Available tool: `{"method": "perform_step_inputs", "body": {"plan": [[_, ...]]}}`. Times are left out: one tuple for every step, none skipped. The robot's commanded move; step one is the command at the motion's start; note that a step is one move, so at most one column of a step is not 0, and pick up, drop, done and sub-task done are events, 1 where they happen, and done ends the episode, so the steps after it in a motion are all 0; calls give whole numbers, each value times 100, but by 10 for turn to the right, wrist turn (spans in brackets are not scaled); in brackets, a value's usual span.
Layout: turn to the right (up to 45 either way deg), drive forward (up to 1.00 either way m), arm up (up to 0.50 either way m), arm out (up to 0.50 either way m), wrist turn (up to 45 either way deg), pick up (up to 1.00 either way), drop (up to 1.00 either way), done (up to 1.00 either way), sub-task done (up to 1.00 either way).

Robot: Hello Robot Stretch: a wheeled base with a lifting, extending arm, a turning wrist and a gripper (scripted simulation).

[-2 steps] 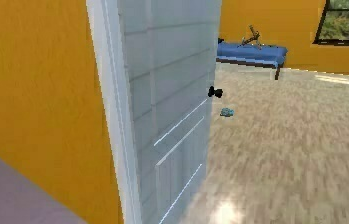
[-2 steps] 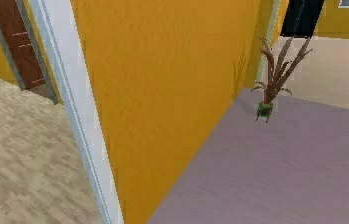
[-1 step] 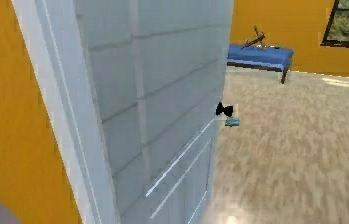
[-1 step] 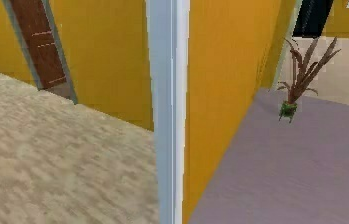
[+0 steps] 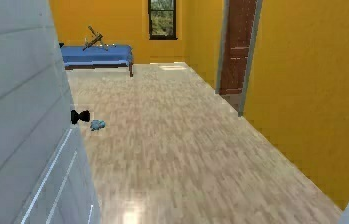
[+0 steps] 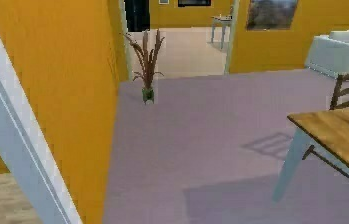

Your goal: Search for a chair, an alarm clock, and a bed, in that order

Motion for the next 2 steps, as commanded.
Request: {"method": "perform_step_inputs", "body": {"plan": [[0,100,0,0,0,0,0,0,0],[90,0,0,0,0,0,0,0,0]]}}
